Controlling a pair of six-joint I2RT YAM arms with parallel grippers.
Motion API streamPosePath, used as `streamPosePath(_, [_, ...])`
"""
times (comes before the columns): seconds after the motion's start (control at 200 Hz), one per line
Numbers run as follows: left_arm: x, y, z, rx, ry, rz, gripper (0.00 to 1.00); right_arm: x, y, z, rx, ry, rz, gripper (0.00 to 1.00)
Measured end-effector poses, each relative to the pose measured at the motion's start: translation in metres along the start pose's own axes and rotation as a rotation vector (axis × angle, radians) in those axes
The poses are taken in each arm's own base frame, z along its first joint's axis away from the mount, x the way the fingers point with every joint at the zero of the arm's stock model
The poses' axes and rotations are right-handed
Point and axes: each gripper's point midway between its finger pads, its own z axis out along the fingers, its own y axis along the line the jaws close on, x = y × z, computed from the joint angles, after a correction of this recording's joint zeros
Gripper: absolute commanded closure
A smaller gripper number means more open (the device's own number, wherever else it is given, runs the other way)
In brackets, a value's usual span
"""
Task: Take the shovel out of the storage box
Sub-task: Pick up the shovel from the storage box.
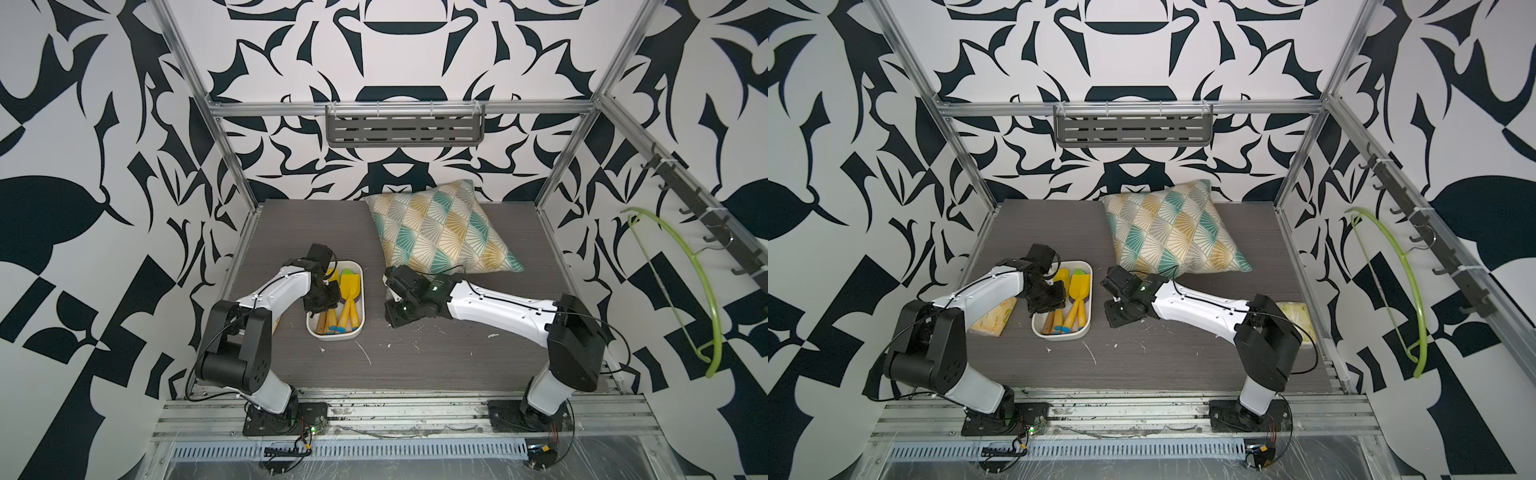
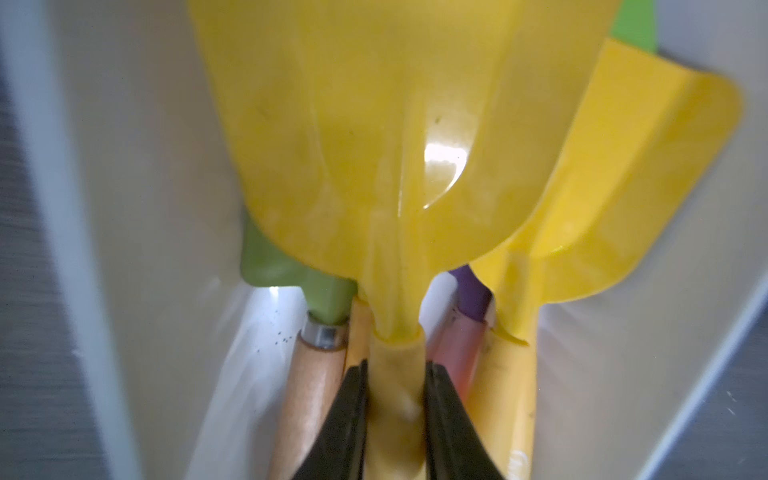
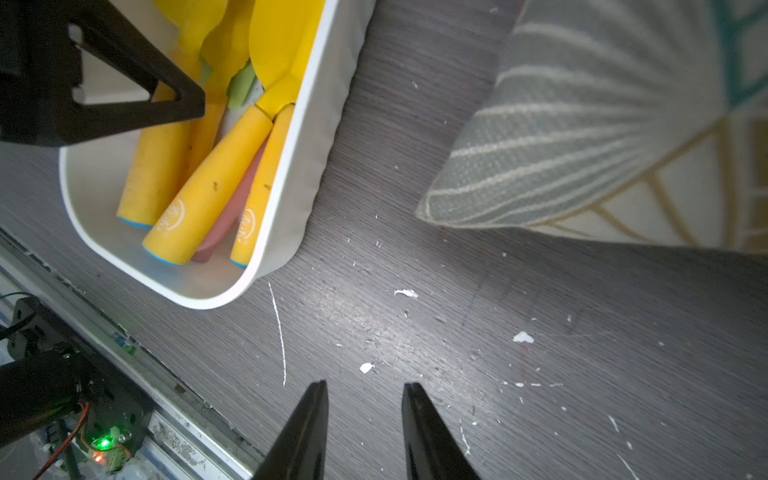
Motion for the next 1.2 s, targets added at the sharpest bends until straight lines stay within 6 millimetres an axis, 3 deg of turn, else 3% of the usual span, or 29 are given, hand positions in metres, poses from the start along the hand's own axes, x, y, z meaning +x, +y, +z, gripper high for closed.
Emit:
streamPosePath(0.13, [-0.026, -0.020, -0.033, 0.068, -0.100, 0.017, 1.00, -0.015, 0.001, -0.024, -0.032, -0.065, -0.024, 0.55])
streamPosePath(0.285, [-0.039, -0.055, -0.076, 0.261, -0.205, 0.049, 1.00, -0.041, -0.007, -0.054, -0.181, -0.158, 0.033, 0.39])
streamPosePath(0.44, [-0.047, -0.105, -0.130, 0.578, -0.320, 0.080, 1.00, -0.060, -0.023, -0.077, -0.379, -0.223, 0.127, 0.38])
streamPosePath(0.565, [-0.043, -0.138, -0.165, 0.845, -0.370, 0.098, 1.00, -0.069, -0.018, -0.090, -0.564, -0.248, 0.166, 0.38])
streamPosePath(0.68, [-0.035, -0.157, -0.176, 0.986, -0.352, 0.114, 1.00, -0.078, 0.005, -0.104, -0.727, -0.248, 0.149, 0.38])
streamPosePath(0.84, [-0.023, -0.169, -0.186, 1.086, -0.336, 0.142, 1.00, -0.089, 0.026, -0.120, -0.877, -0.259, 0.112, 0.37])
streamPosePath(1.05, [-0.015, -0.174, -0.194, 1.174, -0.340, 0.137, 1.00, -0.102, 0.045, -0.121, -0.965, -0.236, 0.082, 0.38])
streamPosePath(1.2, [-0.012, -0.178, -0.200, 1.205, -0.345, 0.145, 1.00, -0.105, 0.060, -0.118, -1.004, -0.204, 0.065, 0.49])
